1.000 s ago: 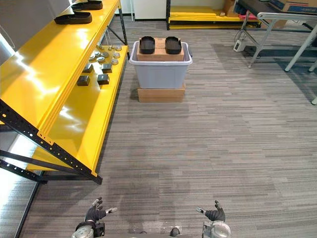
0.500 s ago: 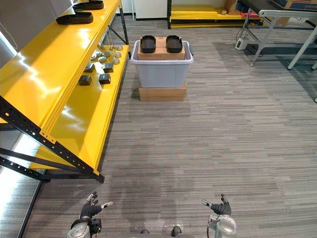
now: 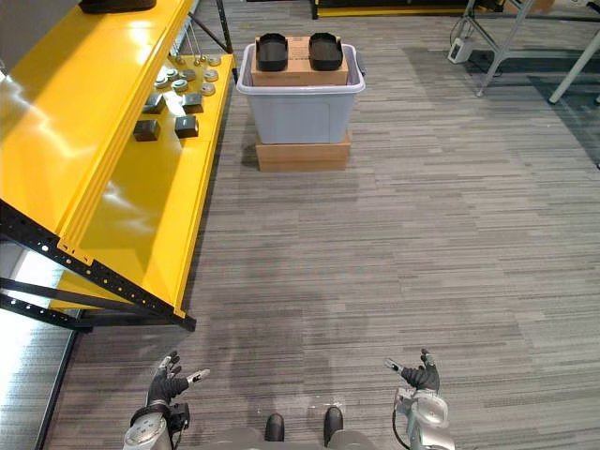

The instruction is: Walk over and take plastic housings, then place them on the shelf

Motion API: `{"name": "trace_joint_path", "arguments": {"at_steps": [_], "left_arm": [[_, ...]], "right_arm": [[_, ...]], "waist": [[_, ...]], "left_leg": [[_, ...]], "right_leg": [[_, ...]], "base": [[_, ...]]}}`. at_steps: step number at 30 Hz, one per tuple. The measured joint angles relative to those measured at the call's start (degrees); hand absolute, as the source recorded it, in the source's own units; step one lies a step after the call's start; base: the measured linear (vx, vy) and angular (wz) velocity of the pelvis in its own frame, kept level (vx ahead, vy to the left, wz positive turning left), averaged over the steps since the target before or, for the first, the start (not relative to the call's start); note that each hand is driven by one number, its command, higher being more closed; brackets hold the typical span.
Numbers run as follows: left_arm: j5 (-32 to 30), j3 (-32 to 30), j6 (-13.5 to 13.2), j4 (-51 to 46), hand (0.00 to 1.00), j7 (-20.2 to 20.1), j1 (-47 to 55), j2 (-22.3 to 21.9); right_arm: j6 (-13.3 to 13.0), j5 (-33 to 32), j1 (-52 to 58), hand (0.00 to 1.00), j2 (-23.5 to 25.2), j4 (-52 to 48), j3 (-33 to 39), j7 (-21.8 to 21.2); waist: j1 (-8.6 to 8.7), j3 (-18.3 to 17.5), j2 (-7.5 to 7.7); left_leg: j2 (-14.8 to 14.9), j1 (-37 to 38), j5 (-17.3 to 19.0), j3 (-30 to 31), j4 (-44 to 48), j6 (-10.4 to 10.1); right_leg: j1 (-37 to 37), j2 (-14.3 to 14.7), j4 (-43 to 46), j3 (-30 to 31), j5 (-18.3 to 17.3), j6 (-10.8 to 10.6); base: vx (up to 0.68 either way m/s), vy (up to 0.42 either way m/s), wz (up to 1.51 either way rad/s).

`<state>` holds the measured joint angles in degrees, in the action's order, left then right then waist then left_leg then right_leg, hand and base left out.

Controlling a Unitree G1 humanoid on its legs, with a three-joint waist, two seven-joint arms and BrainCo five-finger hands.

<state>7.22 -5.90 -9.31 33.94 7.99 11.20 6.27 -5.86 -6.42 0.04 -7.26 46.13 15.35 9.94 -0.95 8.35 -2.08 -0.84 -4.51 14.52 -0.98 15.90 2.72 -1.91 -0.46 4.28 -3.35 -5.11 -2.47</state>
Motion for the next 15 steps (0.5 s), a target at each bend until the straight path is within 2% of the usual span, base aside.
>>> {"name": "trace_joint_path", "arguments": {"at_steps": [1, 2, 3, 5, 7, 9, 10, 11, 12, 13, 14, 15], "left_arm": [[0.0, -0.8, 0.0, -1.7, 0.0, 0.3, 0.0, -0.9], [0.2, -0.9, 0.0, -2.3, 0.0, 0.7, -0.1, -1.2], [0.6, -0.9, 0.0, -2.5, 0.0, 0.9, -0.1, -1.3], [1.1, -0.4, 0.0, -3.3, 0.0, 1.0, -0.2, -1.2], [1.1, -0.4, 0.0, -4.0, 0.0, 1.1, 0.0, -1.2], [1.1, -0.4, 0.0, -4.2, 0.0, 1.3, -0.5, -1.1], [1.2, -0.5, 0.0, -4.2, 0.0, 2.1, -1.0, -1.0], [1.2, -0.3, 0.0, -4.2, 0.0, 2.3, -1.5, -0.9], [1.2, -0.3, 0.0, -4.2, 0.0, 2.4, -1.9, -1.0], [1.2, 0.3, 0.0, -4.1, 0.0, 2.6, -2.9, -0.7], [1.2, 0.7, 0.0, -4.1, 0.0, 2.7, -3.4, -0.2], [1.2, 1.3, -0.1, -4.0, 0.0, 3.1, -3.7, -0.3]], "right_arm": [[0.0, -0.3, -0.8, 0.0, 0.0, -0.1, 0.2, 0.1], [0.0, -0.4, -0.6, 0.0, 0.2, -0.1, 0.3, 0.1], [0.1, -0.6, -0.5, 0.0, 0.3, -0.1, 0.3, 0.1], [0.2, -1.4, 0.5, 0.0, 0.7, -0.6, 0.3, 0.2], [0.5, -2.1, 0.7, 0.0, 0.8, -0.7, -0.2, 0.4], [0.6, -2.3, -0.5, 0.0, 0.9, -1.0, -1.0, 0.4], [0.6, -2.6, -2.1, 0.0, 0.8, -1.1, -1.5, 0.4], [0.6, -2.6, -3.0, 0.0, 0.7, -2.0, -2.2, 0.6], [0.5, -2.6, -3.3, 0.0, 0.6, -2.4, -2.5, 0.7], [0.2, -2.6, -3.4, 0.0, 0.6, -2.7, -2.5, 1.2], [0.2, -2.6, -3.2, 0.0, 0.6, -2.7, -2.5, 1.3], [0.0, -2.5, -2.9, 0.0, 0.0, -2.7, -2.6, 1.6]], "waist": [[0.09, 0.5, -0.35], [0.07, 0.7, -0.18], [0.02, 0.9, -0.1], [0.19, 2.1, 0.59], [0.27, 2.3, 0.69], [0.15, 2.7, 0.5], [0.09, 3.1, 0.36], [0.23, 3.6, -0.5], [0.3, 3.9, -0.72], [0.67, 3.9, -0.21], [0.85, 3.8, 0.09], [2.01, 3.6, 0.19]], "left_leg": [[-0.2, -1.4, 2.7, -0.3, 3.9, 0.9], [-0.6, -1.6, 4.2, -0.6, 5.9, 1.6], [-1.1, -1.6, 5.0, -0.5, 7.0, 1.7], [-2.9, 0.4, 7.4, 0.3, 8.8, 3.3], [-3.2, 1.8, 8.8, 1.7, 8.8, 3.4], [-2.2, 2.9, 9.8, 2.5, 7.9, 3.0], [-0.8, 4.3, 10.2, 2.7, 6.2, 2.5], [0.6, 6.5, 10.0, 3.1, 3.5, 1.7], [1.6, 8.2, 9.9, 3.2, 1.8, 1.2], [2.5, 11.0, 9.4, 4.0, -0.8, -0.5], [2.6, 11.9, 9.3, 4.8, -1.5, -1.3], [3.5, 13.9, 9.8, 6.9, -1.9, -2.3]], "right_leg": [[-3.5, -0.6, 8.6, 0.2, -4.7, -0.8], [-5.8, -1.3, 14.7, 0.3, -7.4, -1.5], [-7.2, -1.9, 18.9, 0.2, -9.0, -1.8], [-13.9, -4.6, 35.9, -0.8, -12.0, -1.9], [-16.4, -5.6, 37.2, -2.5, -13.4, -1.9], [-20.1, -5.3, 33.9, -4.7, -13.2, -1.8], [-23.2, -3.8, 29.8, -5.2, -12.1, -2.1], [-25.6, -2.2, 24.2, -6.8, -8.4, -2.0], [-26.5, -1.4, 20.6, -7.1, -5.7, -1.4], [-27.2, -0.4, 13.9, -7.5, -0.4, -0.3], [-27.6, -0.5, 11.6, -7.3, 2.8, 0.5], [-27.7, -0.8, 11.6, -7.3, 12.3, 3.7]], "base": [[0.03, 0.1, -0.11], [0.05, 0.139, -0.08], [0.08, 0.13, 0.04], [0.16, 0.123, 0.24], [0.25, 0.06, 0.3], [0.32, 0.008, 0.15], [0.39, -0.043, 0.04], [0.42, -0.065, 0.03], [0.5, -0.097, 0.22], [0.44, -0.114, 0.35], [0.6, -0.186, 0.71], [0.77, -0.27, 0.48]]}}
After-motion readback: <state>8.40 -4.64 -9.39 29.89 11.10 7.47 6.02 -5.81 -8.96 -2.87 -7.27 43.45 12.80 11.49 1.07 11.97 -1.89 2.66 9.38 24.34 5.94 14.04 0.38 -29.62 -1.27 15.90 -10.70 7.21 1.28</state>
